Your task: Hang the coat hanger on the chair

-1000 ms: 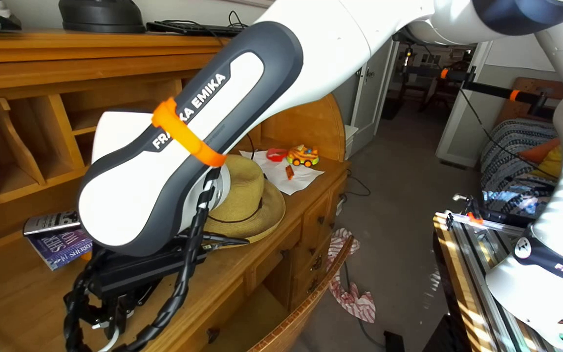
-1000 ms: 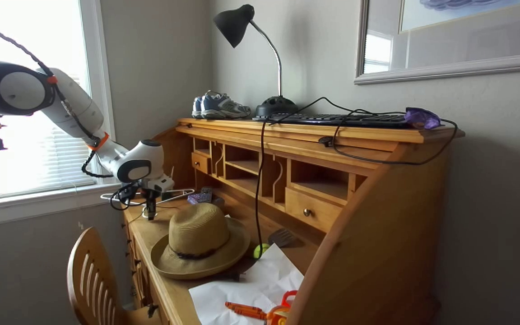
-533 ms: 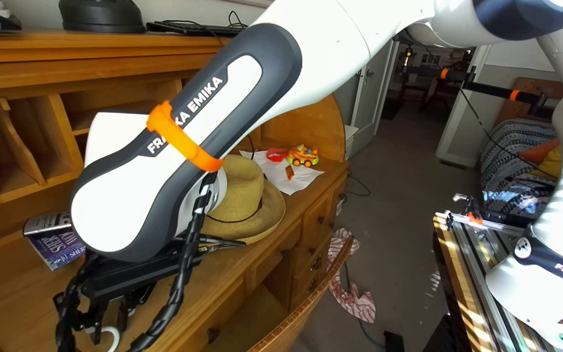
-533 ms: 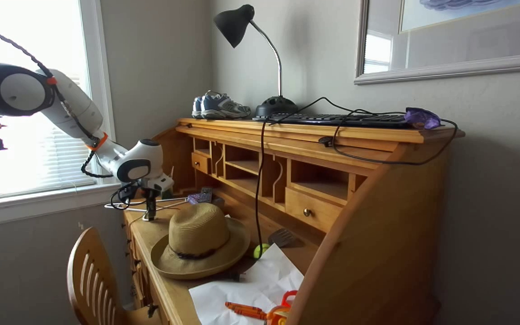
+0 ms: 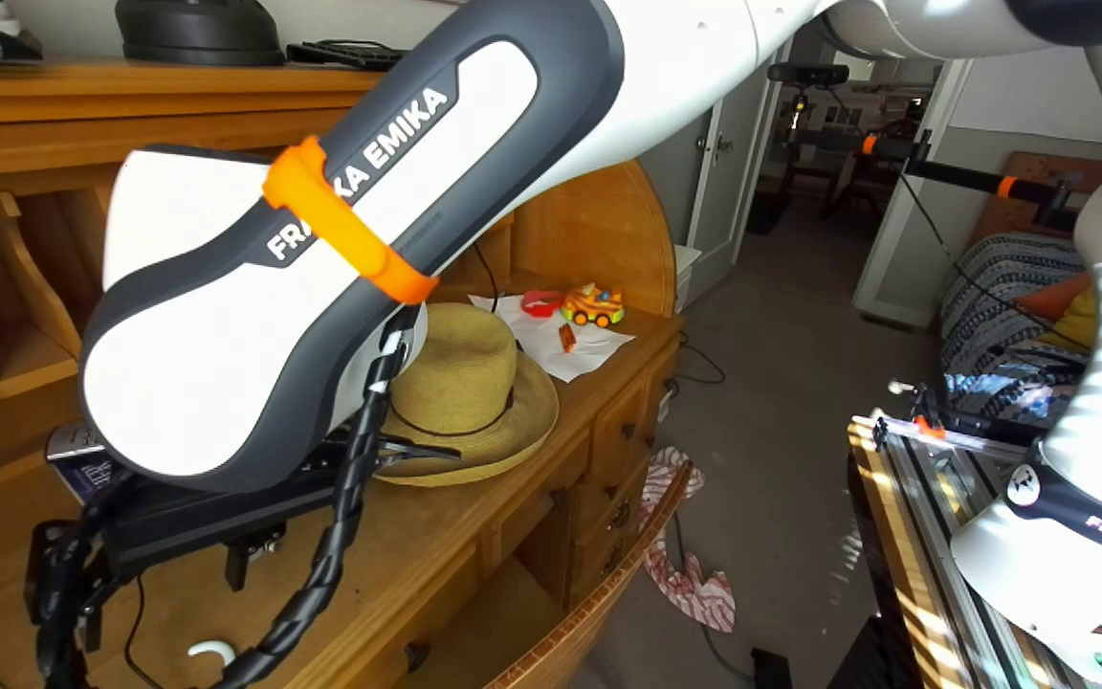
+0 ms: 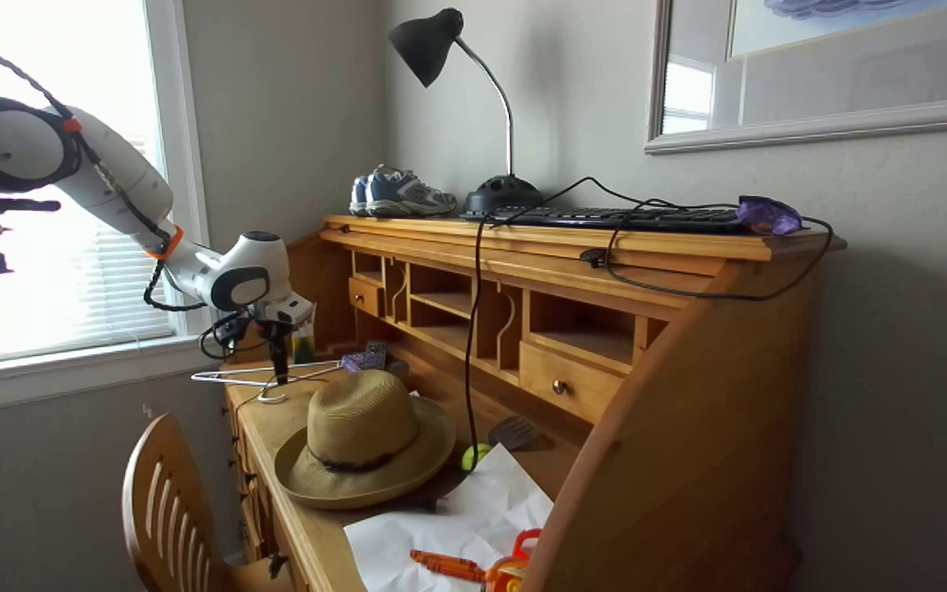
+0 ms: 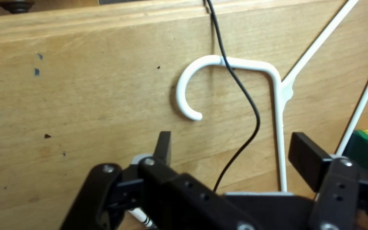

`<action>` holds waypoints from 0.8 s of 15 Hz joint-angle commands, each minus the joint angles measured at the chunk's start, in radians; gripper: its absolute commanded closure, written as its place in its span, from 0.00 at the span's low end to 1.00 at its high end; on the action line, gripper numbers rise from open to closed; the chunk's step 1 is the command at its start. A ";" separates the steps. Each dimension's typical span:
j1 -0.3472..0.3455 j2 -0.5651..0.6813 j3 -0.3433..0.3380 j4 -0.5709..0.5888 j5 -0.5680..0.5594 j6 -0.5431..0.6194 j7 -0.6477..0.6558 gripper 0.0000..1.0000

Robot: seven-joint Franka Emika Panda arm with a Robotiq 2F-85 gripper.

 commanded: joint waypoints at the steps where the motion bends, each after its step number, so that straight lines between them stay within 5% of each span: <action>1: 0.089 -0.025 -0.083 -0.017 -0.095 -0.022 0.109 0.00; 2: 0.112 -0.018 -0.105 -0.010 -0.128 -0.026 0.140 0.00; 3: 0.130 -0.010 -0.124 -0.001 -0.159 -0.033 0.168 0.24; 5: 0.158 0.003 -0.152 0.014 -0.213 -0.053 0.215 0.26; 12: 0.168 0.041 -0.142 0.046 -0.300 -0.074 0.238 0.79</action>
